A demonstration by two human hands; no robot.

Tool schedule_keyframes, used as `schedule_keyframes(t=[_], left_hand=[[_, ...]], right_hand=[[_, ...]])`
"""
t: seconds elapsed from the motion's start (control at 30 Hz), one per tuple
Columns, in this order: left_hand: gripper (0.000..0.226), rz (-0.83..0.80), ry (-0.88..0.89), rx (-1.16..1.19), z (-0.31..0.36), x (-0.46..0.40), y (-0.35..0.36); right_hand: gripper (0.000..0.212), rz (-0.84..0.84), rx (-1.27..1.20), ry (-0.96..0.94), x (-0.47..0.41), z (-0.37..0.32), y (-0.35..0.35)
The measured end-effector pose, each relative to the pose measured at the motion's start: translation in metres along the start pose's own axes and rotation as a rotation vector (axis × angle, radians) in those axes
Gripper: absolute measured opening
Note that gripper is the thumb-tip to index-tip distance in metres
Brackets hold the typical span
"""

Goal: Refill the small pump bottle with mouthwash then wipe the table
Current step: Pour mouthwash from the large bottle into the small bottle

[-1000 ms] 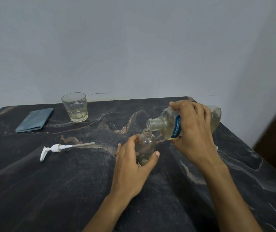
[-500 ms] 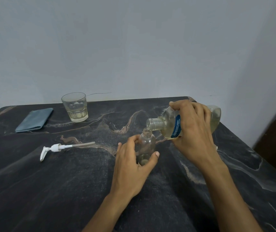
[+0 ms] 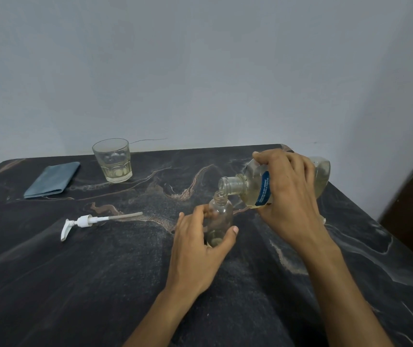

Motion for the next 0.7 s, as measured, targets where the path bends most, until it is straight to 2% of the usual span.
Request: schedule_keyframes(t=[0.33, 0.7], left_hand=[[0.034, 0.007, -0.007, -0.014, 0.0020, -0.0004, -0.0009], [0.038, 0.002, -0.003, -0.007, 0.0042, -0.0008, -0.0010]], right_hand=[[0.087, 0.001, -0.001, -0.004, -0.0008, -0.0009, -0.0006], [0.087, -0.011, 0.000, 0.007, -0.0008, -0.0012, -0.0007]])
Point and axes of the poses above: each hand's wrist, its own x-axis away from the middle knuckle, its own y-axis out of the palm, z = x × y, the point moved 3 cm from there along -x, towards the middle knuckle, and after that the axes turned 10 degrees about z, right-handed, at the moved point
